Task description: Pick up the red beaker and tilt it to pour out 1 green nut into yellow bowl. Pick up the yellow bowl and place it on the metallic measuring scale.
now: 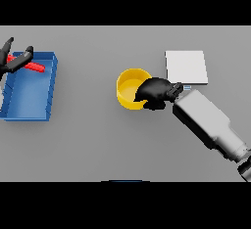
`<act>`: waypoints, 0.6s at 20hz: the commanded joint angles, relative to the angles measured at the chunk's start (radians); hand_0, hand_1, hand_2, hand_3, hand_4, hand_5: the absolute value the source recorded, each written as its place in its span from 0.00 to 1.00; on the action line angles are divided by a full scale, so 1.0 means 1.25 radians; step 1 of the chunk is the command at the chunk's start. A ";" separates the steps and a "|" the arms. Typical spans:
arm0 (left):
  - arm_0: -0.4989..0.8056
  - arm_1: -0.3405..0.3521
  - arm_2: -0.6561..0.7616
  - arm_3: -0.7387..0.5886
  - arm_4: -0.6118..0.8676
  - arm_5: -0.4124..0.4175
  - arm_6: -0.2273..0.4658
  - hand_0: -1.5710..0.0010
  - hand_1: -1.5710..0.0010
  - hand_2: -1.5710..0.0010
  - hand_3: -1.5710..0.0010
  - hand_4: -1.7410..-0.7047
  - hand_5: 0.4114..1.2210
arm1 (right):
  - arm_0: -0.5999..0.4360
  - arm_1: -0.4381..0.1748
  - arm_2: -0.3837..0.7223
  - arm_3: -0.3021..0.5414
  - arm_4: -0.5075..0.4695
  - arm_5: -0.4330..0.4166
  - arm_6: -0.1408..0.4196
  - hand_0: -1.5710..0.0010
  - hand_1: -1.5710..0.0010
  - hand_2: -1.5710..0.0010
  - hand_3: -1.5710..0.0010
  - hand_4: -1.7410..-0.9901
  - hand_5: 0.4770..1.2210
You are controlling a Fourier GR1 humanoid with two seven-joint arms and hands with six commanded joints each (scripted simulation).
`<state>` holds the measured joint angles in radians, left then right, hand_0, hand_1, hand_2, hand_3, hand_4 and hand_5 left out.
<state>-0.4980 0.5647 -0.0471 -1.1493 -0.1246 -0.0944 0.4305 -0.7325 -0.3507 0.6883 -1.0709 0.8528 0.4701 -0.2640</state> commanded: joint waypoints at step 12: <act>-0.011 0.000 0.007 0.008 0.006 0.001 -0.005 1.00 1.00 1.00 1.00 0.91 0.36 | 0.027 -0.083 -0.057 -0.210 -0.051 0.097 0.119 0.00 0.00 0.06 0.24 0.00 1.00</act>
<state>-0.5112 0.5647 -0.0383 -1.1397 -0.1172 -0.0933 0.4241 -0.6993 -0.4541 0.6170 -1.3328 0.7879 0.5916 -0.1184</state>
